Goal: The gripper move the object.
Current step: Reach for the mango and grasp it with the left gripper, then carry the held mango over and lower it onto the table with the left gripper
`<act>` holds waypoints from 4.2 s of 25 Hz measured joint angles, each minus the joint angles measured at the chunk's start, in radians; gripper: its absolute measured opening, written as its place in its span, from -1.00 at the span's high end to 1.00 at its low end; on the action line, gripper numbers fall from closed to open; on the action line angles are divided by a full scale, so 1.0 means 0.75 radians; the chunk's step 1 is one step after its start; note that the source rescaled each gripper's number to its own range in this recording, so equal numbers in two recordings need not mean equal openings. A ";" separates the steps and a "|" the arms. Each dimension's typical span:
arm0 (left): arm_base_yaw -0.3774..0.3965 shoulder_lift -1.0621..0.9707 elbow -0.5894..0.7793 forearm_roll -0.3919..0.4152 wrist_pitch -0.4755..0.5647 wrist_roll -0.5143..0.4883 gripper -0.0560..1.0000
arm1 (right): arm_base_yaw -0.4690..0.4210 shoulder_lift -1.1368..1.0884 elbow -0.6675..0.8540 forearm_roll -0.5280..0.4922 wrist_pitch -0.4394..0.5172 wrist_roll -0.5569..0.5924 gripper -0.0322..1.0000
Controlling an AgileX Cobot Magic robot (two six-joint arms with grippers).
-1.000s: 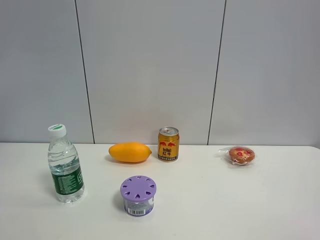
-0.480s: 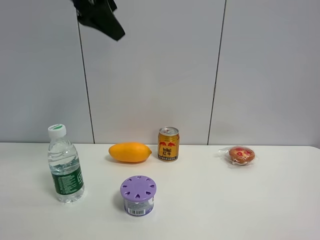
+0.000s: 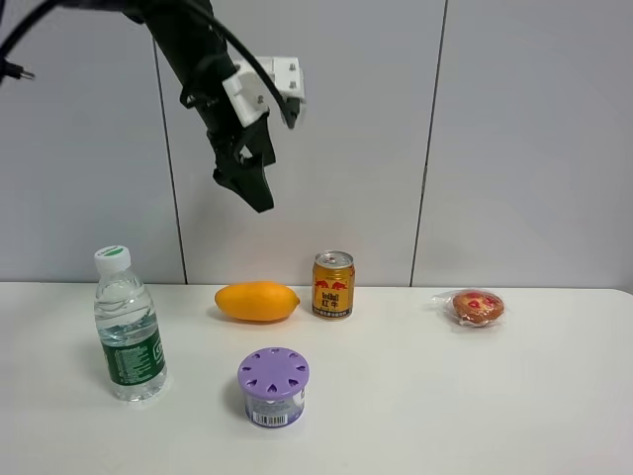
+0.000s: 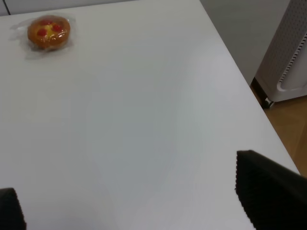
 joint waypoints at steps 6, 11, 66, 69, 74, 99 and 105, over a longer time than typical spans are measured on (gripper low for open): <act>0.000 0.136 -0.004 0.002 -0.014 0.098 -1.00 | 0.000 0.000 0.000 0.000 0.000 0.000 -1.00; 0.000 0.221 -0.004 0.002 -0.047 0.137 -1.00 | 0.000 0.000 0.000 0.000 0.000 0.000 -1.00; 0.080 0.492 -0.016 0.001 -0.184 0.171 0.89 | 0.000 0.000 0.000 0.000 0.000 0.000 -1.00; 0.078 0.495 -0.035 0.004 -0.158 0.171 0.89 | 0.000 0.000 0.000 0.000 0.000 0.000 -1.00; 0.071 0.502 -0.186 0.040 0.003 0.151 0.89 | 0.000 0.000 0.000 0.000 0.000 0.000 -1.00; -0.056 -0.117 -0.315 0.119 0.149 -0.881 0.89 | 0.000 0.000 0.000 0.000 0.000 0.000 -1.00; -0.225 -0.247 -0.318 0.226 0.169 -1.500 0.89 | 0.000 0.000 0.000 0.000 0.000 0.000 -1.00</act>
